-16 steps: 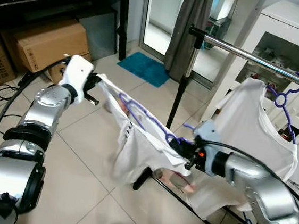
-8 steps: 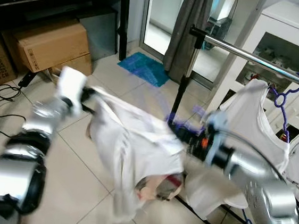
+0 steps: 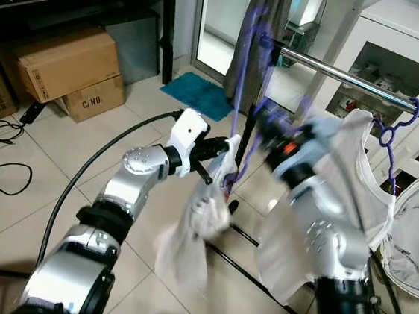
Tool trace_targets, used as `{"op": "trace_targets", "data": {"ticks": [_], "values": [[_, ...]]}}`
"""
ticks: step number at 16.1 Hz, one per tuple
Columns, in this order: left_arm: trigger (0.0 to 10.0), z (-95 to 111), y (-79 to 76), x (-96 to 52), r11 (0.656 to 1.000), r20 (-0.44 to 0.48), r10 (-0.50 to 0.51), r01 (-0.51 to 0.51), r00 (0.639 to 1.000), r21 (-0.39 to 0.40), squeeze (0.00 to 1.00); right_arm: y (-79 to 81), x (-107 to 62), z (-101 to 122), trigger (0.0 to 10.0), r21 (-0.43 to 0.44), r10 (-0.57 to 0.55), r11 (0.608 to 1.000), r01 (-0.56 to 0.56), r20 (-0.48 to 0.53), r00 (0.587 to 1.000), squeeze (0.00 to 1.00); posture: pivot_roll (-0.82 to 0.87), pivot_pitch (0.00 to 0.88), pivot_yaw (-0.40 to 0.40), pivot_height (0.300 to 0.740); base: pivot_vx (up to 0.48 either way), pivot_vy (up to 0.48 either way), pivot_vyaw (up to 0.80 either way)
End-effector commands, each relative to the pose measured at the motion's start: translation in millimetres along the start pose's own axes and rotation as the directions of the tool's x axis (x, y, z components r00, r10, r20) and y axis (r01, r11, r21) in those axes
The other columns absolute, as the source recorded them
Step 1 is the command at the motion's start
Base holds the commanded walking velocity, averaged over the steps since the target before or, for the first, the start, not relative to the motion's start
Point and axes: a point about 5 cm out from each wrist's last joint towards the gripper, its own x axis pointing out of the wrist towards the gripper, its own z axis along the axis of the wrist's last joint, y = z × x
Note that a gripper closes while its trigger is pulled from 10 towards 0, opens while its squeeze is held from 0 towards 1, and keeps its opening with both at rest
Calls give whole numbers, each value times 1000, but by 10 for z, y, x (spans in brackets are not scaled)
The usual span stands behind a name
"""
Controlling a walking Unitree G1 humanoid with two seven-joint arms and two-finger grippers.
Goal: Hang hanger
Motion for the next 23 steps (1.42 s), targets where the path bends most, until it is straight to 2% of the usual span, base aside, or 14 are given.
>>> {"op": "trace_targets", "data": {"ticks": [1, 2, 3, 4, 5, 7, 8, 11, 13, 16, 18, 20, 22, 23], "values": [[0, 21, 16, -35, 1000, 9, 17, -17, 1000, 4, 0, -142, -38, -3, 0, -64, -75, 995, 74, -9, 997, 0, -159, 0, -14, 740, 0, 0, 0], [0, 58, 72, -152, 998, 32, 66, -65, 997, -15, 0, -258, -142, -143, 0, -255, -128, 962, 95, -115, 985, 0, -162, 0, -11, 740, 0, 0, 0], [0, 75, 100, -236, 996, 41, 92, -91, 995, -20, 0, -321, -230, -230, 8471, -296, -158, 950, 103, -168, 973, 0, -159, 0, -12, 740, 0, 0, 0], [0, 76, 132, -310, 991, 42, 136, -136, 990, -12, 0, -341, -312, -294, 10000, -268, -155, 959, 95, -210, 965, 0, -158, 0, -16, 740, 0, 0, 0], [10000, 43, 224, -508, 961, 43, 276, -275, 960, -29, 0, -377, -560, -437, 10000, -300, -164, 951, 73, -292, 942, 0, -165, 0, -10, 740, 0, 0, 0], [10000, -88, 249, -768, 907, 11, 397, -391, 918, -153, 0, -460, -934, -603, 10000, -393, -267, 911, 123, -337, 903, 0, -167, 0, -9, 740, 0, 0, -800], [10000, -168, 233, -815, 887, -12, 444, -441, 896, -138, 0, -504, -1060, -632, 10000, -641, -294, 767, 36, -302, 907, 0, -157, 0, -17, 740, 0, 0, 0], [10000, -399, 89, -950, 850, -87, 506, -514, 858, -119, 0, -504, -1033, -465, 10000, -559, -317, 815, 150, -214, 924, 0, -151, 0, -38, 740, 0, 0, -533], [10000, -502, 1, -1082, 821, -107, 546, -556, 831, -131, 0, -519, -962, -455, 10000, -373, -339, 893, 254, -184, 923, 0, -127, 0, -71, 740, 0, 0, -800], [10000, -524, -108, -1063, 833, -111, 528, -539, 842, -124, 0, -479, -947, -573, 10000, -405, -348, 883, 240, -217, 912, 0, -125, 0, -61, 740, 0, 0, -800], [10000, -402, -156, -1046, 856, -16, 498, -495, 867, -149, 0, -261, -963, -614, 10000, -287, -144, 956, 62, -275, 951, 0, -129, 0, -69, 740, 0, 0, -800], [10000, -412, -203, -1053, 869, -39, 458, -457, 888, -189, 0, -233, -1034, -635, 10000, -362, 24, 916, -173, -382, 924, 0, -120, 0, -66, 740, 0, 0, -800], [10000, -475, -217, -1103, 872, -88, 444, -452, 892, -187, 0, -580, -1245, -730, 10000, -425, 0, 870, -251, -509, 861, 0, -126, 0, -58, 740, 0, 0, -800], [10000, -475, -217, -1103, 872, -88, 444, -452, 892, -187, 0, -580, -1245, -730, 10000, -425, 0, 870, -251, -509, 861, 0, -126, 0, -58, 740, 0, 0, -800]]}}
